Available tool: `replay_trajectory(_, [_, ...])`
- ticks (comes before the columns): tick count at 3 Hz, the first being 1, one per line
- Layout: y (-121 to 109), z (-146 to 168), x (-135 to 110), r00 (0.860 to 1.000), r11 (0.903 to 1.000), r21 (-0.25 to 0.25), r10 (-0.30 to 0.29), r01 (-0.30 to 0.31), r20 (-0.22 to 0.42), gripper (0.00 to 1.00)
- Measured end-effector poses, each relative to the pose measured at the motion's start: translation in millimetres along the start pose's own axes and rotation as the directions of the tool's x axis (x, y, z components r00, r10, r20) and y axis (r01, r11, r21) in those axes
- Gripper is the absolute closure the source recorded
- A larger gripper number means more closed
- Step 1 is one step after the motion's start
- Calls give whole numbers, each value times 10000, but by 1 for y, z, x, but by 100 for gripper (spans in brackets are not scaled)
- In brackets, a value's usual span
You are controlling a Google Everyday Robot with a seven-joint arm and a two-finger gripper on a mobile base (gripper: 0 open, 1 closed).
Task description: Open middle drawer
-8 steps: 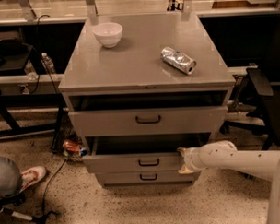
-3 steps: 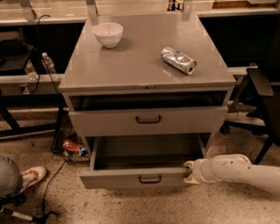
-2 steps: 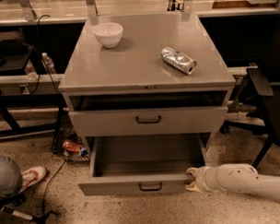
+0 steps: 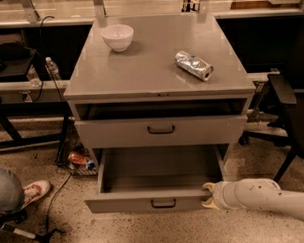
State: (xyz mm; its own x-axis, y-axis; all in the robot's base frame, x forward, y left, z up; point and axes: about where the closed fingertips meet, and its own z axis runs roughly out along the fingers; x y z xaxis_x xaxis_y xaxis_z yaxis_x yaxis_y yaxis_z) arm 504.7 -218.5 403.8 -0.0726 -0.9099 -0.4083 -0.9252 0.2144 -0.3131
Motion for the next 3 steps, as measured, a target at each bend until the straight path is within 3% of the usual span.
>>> replay_trajectory(3, [1,0,1,10000,10000,2,17,-17,3,100])
